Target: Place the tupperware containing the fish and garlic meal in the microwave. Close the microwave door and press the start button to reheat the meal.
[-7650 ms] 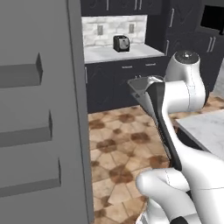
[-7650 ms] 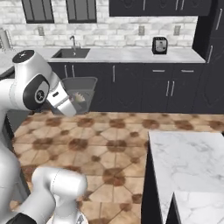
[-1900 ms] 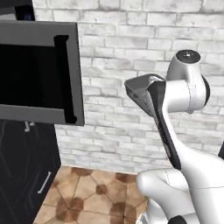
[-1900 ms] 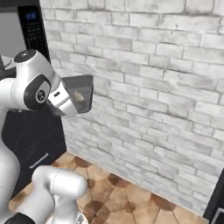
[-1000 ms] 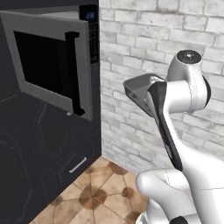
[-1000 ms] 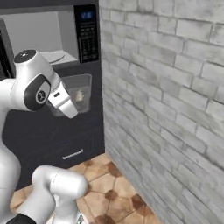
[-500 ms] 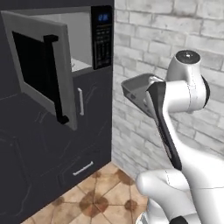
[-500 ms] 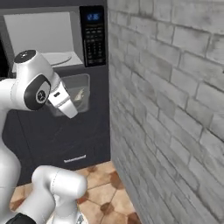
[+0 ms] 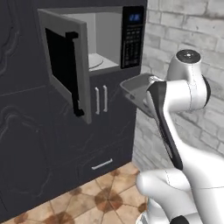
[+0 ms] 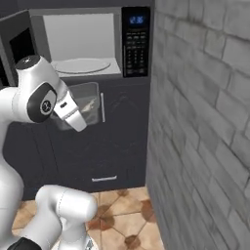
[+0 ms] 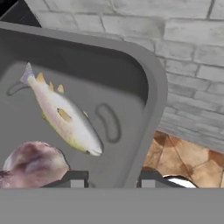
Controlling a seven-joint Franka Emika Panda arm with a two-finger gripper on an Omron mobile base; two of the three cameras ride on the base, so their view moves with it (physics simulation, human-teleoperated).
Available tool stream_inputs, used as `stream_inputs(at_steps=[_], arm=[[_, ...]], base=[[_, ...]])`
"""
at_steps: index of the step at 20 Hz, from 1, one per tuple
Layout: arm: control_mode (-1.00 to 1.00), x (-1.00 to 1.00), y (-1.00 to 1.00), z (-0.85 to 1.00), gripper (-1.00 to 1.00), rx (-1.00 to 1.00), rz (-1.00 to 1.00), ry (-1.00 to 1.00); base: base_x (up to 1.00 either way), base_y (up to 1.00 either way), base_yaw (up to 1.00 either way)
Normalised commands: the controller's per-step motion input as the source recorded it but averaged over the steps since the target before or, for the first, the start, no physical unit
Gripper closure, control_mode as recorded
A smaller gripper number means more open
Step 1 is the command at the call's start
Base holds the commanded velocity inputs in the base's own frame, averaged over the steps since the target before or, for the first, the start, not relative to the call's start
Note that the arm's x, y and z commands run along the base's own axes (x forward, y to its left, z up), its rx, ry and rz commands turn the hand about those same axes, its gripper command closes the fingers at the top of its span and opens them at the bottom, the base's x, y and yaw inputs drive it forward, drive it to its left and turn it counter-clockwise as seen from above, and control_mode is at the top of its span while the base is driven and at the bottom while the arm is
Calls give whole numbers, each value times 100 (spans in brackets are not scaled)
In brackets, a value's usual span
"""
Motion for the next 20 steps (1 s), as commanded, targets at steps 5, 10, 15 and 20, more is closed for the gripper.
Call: stream_inputs(at_steps=[5,10,15,20], arm=[[100,0,0,0,100,0,0,0],[100,0,0,0,100,0,0,0],[100,0,0,0,100,0,0,0],[100,0,0,0,100,0,0,0]], base=[[48,-27,32],[53,-25,30],[55,-25,29],[58,-30,22]])
